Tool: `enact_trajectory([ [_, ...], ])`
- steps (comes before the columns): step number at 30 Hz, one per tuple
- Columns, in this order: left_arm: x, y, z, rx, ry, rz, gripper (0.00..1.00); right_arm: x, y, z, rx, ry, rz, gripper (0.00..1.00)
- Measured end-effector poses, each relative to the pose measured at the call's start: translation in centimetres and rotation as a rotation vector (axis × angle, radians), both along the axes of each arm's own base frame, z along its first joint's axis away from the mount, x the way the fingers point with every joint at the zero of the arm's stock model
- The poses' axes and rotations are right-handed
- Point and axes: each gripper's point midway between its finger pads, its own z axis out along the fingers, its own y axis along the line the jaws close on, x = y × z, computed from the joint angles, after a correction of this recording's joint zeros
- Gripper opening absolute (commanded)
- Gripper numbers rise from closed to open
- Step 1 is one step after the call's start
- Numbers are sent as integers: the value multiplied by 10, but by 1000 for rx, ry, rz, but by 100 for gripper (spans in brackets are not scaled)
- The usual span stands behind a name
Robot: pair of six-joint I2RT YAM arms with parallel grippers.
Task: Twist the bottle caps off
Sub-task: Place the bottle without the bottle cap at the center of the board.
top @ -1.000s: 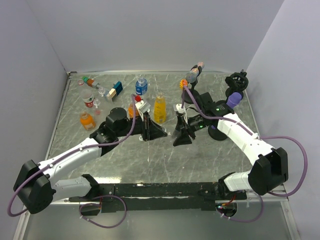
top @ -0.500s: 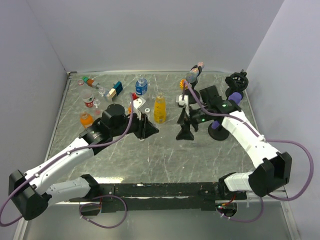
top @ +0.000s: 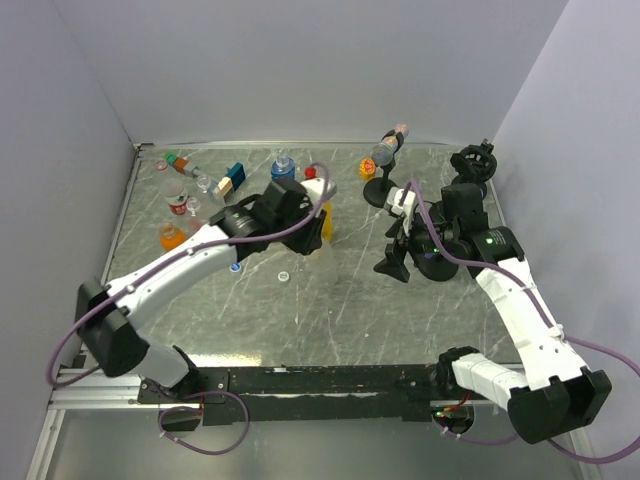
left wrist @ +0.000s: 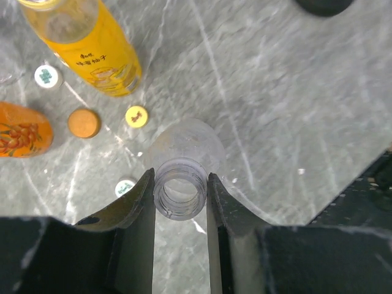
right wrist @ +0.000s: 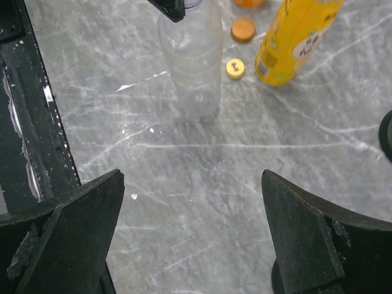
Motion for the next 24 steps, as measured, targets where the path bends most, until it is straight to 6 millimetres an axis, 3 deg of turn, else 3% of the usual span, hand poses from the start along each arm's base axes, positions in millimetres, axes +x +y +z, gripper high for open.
enact_trajectory([
  [4, 8, -9, -16, 99, 8, 13, 4, 1, -4, -7, 1, 22, -21, 99],
  [9, 14, -20, -20, 151, -20, 26, 28, 2, -5, -6, 10, 29, -27, 99],
  [17, 14, -18, -21, 191, -45, 47, 71, 2, -6, -7, 19, 31, -29, 99],
  [24, 15, -12, -20, 206, -47, 76, 90, 1, -7, -6, 19, 27, -32, 99],
])
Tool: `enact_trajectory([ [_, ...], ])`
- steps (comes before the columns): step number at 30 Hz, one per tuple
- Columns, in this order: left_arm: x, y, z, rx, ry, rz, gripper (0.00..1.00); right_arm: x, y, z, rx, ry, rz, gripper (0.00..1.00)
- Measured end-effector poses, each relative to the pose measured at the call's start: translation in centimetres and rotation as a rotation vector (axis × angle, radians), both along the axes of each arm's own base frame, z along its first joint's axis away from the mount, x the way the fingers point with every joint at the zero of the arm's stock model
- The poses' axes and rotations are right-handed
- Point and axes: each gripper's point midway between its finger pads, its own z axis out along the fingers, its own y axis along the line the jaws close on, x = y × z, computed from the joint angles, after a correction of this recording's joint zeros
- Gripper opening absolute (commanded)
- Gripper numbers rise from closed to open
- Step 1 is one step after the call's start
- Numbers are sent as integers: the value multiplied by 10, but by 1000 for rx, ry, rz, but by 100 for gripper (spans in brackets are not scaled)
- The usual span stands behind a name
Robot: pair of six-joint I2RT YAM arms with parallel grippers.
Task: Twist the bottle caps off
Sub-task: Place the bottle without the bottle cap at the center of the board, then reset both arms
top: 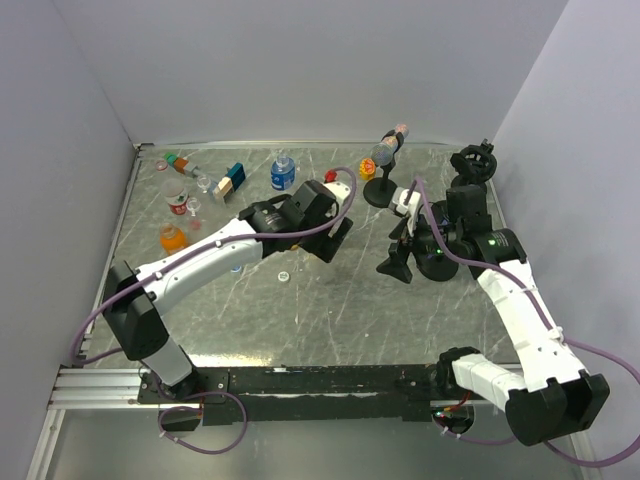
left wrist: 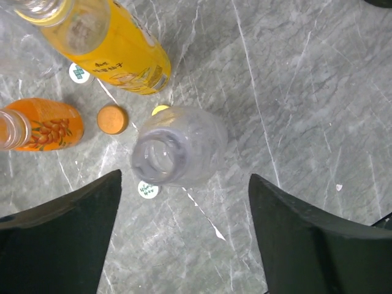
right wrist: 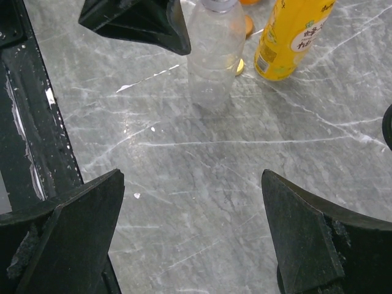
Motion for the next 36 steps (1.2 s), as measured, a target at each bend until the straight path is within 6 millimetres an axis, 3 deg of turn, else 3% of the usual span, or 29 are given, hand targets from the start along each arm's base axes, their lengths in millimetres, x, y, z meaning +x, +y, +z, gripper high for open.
enact_trajectory([
  [4, -2, 2, 15, -33, -16, 11, 99, -2, -4, 4, -15, -6, -8, 99],
  [7, -6, 7, 43, -99, -60, 18, 97, -2, -8, 17, -28, -38, -27, 99],
  [13, -31, 33, 146, -417, -250, 36, 97, -7, -28, 69, -16, -181, -167, 99],
  [17, -57, 73, 208, -640, -373, 85, 97, -15, -46, 113, 55, -246, -352, 99],
  [20, -72, 101, 238, -747, -438, 131, 97, -17, -62, 137, 112, -263, -518, 99],
  [26, -90, 147, 255, -829, -502, 230, 97, -23, -86, 173, 234, -285, -739, 99],
  [30, -96, 171, 254, -830, -524, 294, 97, -20, -97, 170, 254, -264, -836, 99],
  [36, -100, 185, 234, -803, -500, 345, 97, -22, -107, 168, 261, -273, -899, 99],
])
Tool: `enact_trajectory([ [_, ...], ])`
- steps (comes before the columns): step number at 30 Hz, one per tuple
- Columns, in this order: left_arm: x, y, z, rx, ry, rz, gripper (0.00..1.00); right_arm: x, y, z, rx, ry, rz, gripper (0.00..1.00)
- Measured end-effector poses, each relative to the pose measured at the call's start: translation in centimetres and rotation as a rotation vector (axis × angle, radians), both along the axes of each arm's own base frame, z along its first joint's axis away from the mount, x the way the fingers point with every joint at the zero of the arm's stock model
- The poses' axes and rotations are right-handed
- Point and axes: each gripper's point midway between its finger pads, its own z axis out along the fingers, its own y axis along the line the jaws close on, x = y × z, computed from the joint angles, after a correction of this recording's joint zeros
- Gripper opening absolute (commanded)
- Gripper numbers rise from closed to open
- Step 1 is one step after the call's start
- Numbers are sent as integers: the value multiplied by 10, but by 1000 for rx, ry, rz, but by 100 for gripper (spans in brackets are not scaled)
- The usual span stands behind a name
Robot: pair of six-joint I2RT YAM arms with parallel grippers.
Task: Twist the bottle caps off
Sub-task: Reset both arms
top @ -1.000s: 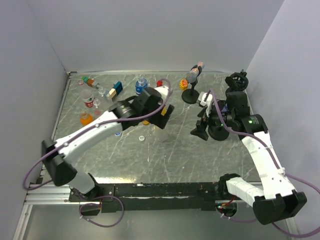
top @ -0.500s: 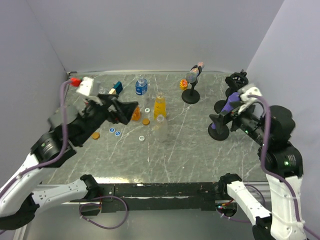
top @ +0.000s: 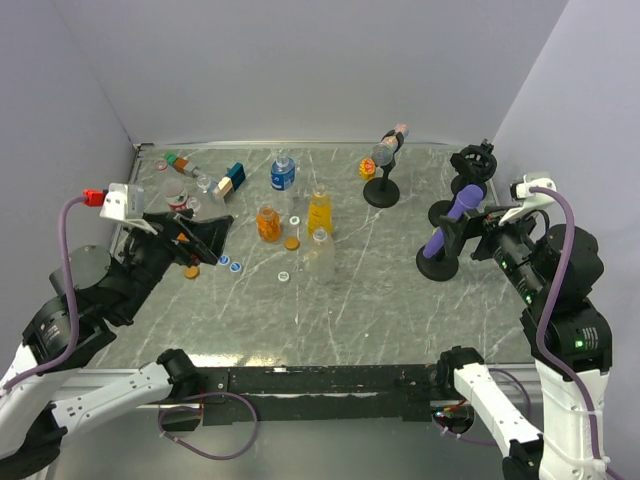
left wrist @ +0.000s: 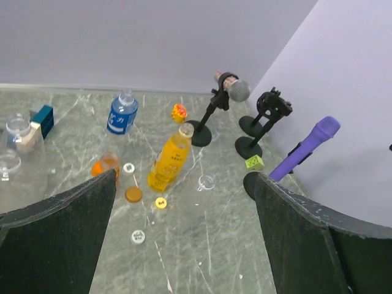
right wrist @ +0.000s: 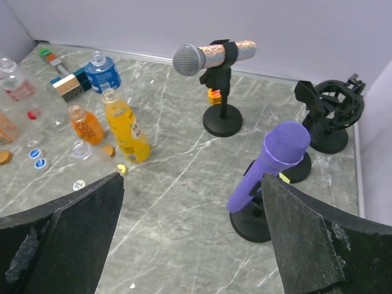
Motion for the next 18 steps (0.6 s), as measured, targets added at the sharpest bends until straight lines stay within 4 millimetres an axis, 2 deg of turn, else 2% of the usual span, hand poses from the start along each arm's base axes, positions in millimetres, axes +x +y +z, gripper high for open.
enact_trajectory([
  [4, -2, 3, -12, 6, 23, 5, 96, -2, -5, -6, -3, -3, -27, 99],
  [11, -3, 5, -15, 3, 29, 11, 97, -1, -12, -22, -27, 10, -62, 99],
  [18, -4, 7, -24, 26, 48, 11, 97, 1, -14, -23, -28, 8, -69, 99],
])
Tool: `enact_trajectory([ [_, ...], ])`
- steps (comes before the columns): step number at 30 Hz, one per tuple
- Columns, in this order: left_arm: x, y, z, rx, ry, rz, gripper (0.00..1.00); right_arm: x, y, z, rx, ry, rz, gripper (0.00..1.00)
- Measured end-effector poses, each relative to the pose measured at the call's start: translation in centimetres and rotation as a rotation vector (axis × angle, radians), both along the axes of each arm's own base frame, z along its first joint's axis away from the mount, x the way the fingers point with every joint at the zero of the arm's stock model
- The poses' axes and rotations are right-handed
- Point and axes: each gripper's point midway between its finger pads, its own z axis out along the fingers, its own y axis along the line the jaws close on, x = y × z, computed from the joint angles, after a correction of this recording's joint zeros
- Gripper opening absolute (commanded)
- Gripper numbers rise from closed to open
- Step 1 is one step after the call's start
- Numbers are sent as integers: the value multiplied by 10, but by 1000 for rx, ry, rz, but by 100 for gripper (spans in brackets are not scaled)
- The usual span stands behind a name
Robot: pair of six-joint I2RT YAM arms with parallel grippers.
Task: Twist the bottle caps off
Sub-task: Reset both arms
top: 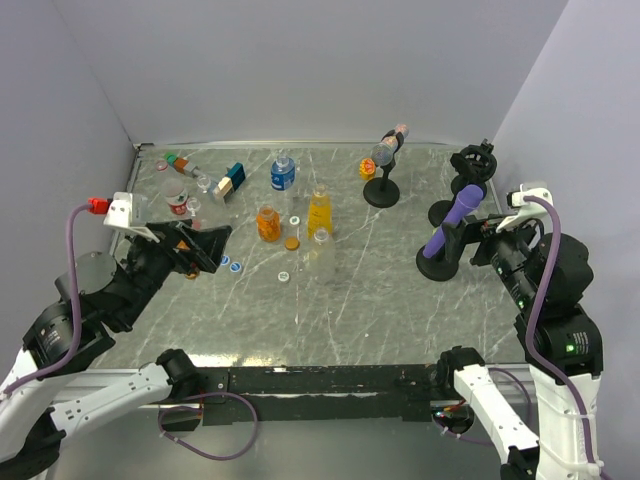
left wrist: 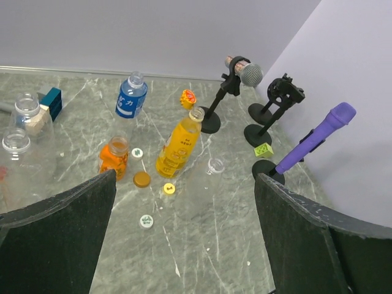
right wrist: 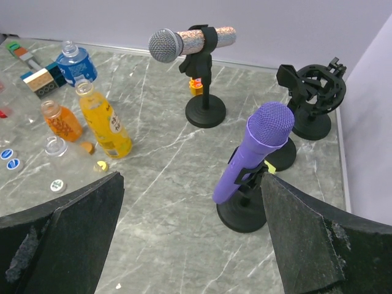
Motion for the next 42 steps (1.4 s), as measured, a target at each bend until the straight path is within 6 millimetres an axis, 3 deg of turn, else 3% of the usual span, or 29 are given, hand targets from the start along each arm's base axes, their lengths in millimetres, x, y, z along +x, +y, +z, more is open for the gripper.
enact_trajectory([
  [7, -4, 4, -13, 7, 6, 0, 96, 2, -2, 0, -3, -4, -8, 99],
  [42, 2, -2, -20, 46, 25, 1, 97, 9, -10, -6, -18, 4, -54, 99],
])
